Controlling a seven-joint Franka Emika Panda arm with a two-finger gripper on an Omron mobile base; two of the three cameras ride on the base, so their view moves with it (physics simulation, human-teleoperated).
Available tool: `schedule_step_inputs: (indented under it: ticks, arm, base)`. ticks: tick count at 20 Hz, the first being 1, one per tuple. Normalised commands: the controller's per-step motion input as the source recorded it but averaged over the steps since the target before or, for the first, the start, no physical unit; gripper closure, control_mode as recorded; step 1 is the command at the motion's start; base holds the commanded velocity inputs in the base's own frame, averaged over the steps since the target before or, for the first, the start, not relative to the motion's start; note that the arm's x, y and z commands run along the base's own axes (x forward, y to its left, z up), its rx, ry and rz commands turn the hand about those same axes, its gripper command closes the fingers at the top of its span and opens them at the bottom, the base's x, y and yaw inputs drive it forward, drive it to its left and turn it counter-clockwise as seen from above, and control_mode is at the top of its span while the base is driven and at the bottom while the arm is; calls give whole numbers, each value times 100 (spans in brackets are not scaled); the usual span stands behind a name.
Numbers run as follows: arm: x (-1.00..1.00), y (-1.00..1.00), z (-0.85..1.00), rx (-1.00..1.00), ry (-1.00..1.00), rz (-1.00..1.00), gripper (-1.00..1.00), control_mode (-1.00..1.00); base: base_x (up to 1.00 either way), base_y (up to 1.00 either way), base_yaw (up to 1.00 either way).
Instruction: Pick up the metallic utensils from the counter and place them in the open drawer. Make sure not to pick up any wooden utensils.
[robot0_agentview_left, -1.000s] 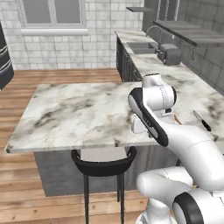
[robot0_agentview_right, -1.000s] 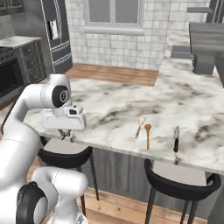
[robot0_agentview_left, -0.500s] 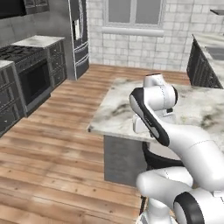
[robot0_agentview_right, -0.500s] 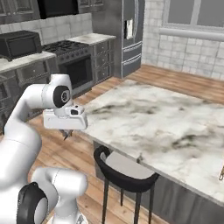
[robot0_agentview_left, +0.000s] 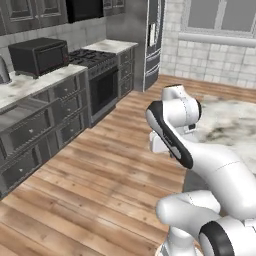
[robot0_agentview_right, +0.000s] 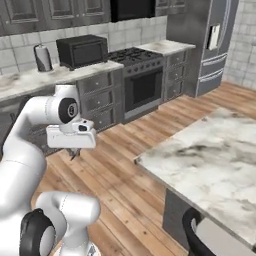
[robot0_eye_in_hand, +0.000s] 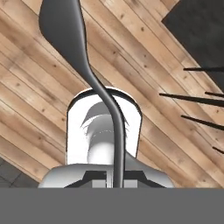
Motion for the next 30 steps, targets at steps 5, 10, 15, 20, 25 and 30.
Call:
schedule_step_inputs:
  ticks: [5,10,15,20,25,30]
  arm:
    - [0,0,0,0,0,0,100,100]
    - [0,0,0,0,0,0,100,100]
    - [0,0,0,0,0,0,100,100]
    - [0,0,0,0,0,0,100,100]
    - [0,0,0,0,0,0,100,100]
    - [0,0,0,0,0,0,100,100]
  base:
    - [61,96,14]
    - [33,91,0]
    - [4,100,0]
    - [0,100,-3]
    - [0,100,-29]
    - [0,99,-39]
